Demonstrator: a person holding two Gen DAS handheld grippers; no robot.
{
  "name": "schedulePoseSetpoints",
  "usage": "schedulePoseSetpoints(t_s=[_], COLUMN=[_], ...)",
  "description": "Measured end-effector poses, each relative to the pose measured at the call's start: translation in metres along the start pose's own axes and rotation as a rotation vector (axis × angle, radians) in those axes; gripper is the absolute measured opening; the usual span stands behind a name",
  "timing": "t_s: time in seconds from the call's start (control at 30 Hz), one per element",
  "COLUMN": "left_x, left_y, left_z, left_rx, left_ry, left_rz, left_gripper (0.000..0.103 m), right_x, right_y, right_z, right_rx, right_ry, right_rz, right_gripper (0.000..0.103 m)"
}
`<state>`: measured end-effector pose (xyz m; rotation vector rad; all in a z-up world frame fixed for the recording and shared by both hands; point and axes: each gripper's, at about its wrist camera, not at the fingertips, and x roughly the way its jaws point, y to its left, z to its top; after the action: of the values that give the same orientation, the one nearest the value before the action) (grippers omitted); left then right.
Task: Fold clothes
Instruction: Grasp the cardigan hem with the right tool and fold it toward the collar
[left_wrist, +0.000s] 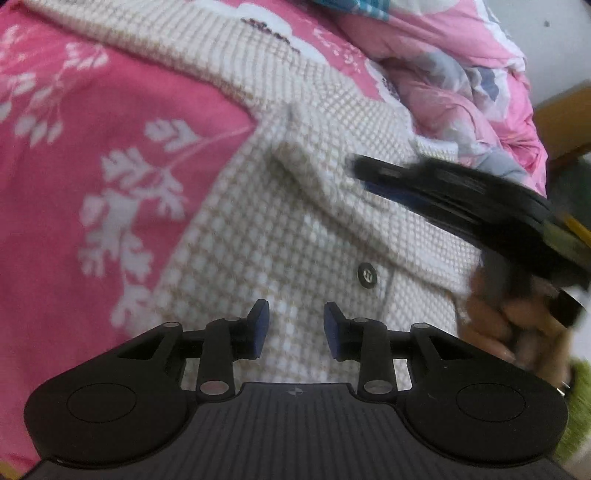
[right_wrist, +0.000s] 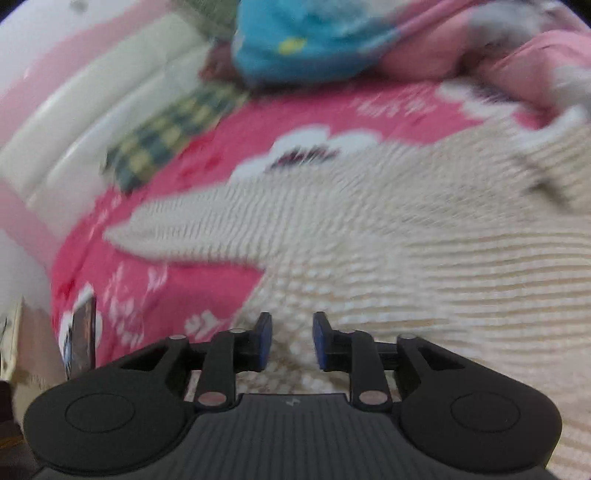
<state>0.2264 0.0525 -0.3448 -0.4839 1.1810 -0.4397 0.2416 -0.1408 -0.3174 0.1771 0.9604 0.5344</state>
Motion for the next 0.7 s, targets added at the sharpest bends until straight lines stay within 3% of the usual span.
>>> schedulePoseSetpoints(t_s=[0.07, 0.13, 0.27, 0.53, 0.57, 0.6, 0.67, 0.7], left_x=[0.002, 0.007, 0.029, 0.086, 0.091, 0.095, 0.104, 0.108], left_y=[-0.004, -0.012, -0.041, -0.118, -0.125, -0.131, -0.143, -0.147], left_z=[0.009, 0.016, 0.028, 0.023, 0.021, 0.019, 0.015, 0.014], left_rx=[0.021, 0.048, 0.132, 0.333, 0.341, 0.348, 0.36, 0.363], left_ry=[-0.007, -0.02, -0.026, 0.007, 0.01, 0.01, 0.005, 0.0], left_rz=[-0.003, -0.015, -0.046, -0.091, -0.093, -0.092, -0.083, -0.078], left_gripper=[0.032, 0.032, 0.032, 0.033, 0.033, 0.033, 0.033, 0.033], right_x=[-0.037, -0.076, -0.12, -0.065, -0.058, -0.052, -0.04, -0.047], right_y=[-0.016, -0.043, -0.091, -0.143, -0.149, -0.156, -0.169, -0.174], right_z=[-0.002, -0.009, -0.042, -0.064, -0.066, -0.069, -0.075, -0.078], right_rx=[0.034, 0.056, -0.023, -0.178, -0.197, -0.217, -0.246, -0.207], right_ry=[-0.061, -0.104, -0.076, -0.016, -0.009, -0.001, 0.01, -0.007], right_rz=[-0.049, -0.175, -0.55, -0.693, -0.71, -0.728, -0.76, -0.759], right_gripper=[0.035, 0.036, 0.044, 0.046, 0.043, 0.032, 0.022, 0.019])
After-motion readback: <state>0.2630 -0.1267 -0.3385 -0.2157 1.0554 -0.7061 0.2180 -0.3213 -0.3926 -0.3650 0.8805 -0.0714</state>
